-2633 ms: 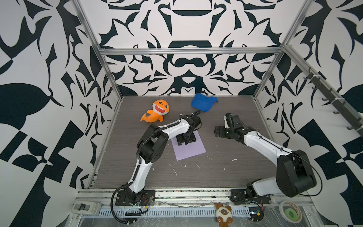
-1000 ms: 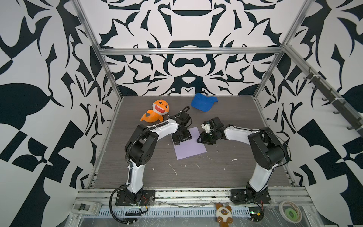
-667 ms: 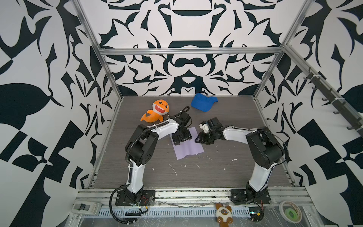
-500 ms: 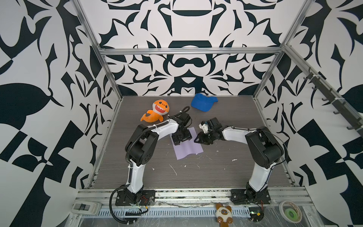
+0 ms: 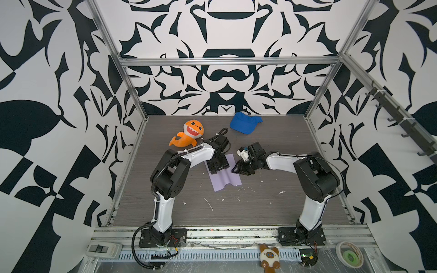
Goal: Fold a paper plane with a square sheet of paper (pick it up from the middle)
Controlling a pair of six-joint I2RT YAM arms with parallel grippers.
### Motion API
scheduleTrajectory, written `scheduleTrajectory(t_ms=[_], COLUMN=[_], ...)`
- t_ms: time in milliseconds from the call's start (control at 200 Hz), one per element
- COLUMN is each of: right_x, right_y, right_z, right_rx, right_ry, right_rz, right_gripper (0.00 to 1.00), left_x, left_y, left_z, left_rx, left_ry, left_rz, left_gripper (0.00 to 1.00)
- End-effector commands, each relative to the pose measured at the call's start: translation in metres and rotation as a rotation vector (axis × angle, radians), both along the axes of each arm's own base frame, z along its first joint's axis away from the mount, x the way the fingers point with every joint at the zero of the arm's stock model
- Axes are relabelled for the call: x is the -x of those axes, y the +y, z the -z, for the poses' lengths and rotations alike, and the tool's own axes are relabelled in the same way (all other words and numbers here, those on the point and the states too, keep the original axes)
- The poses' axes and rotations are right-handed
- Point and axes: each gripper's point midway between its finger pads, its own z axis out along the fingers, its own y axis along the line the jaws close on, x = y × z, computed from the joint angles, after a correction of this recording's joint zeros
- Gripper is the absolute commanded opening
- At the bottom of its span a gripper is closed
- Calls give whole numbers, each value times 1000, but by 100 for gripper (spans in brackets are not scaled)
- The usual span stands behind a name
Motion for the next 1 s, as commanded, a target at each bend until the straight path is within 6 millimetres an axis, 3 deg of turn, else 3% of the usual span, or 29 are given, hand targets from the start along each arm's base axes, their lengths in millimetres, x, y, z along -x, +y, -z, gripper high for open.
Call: scheduleTrajectory(t_ms=[0,130,345,530,630,785,995], right_x=[5,-14,-33,-27,-22,-13,-7], right_y=[-7,-20,-69,-86,-82,-68,-55], right_z=[0,-34,-90,-104,-102,-92,-68], right_rx=[42,6,1,8,-26,-95,-120], right_ry=[7,-100,-307,-315,-289,-210,-110], right_rz=[18,108,275,289,269,220,166], right_gripper=[37,39,44,46,47,48,44], left_x=[7,0,-5,3,2,-2,-1], left_y=[14,9,-26,-55,-62,-67,-52], left_z=[6,-17,-84,-113,-108,-77,-36], left_rx=[-38,16,305,573,628,653,614], left_ry=[16,-62,-271,-337,-323,-250,-191], left_rz=[-10,35,150,202,199,167,125], left_gripper=[50,39,31,31,33,33,34])
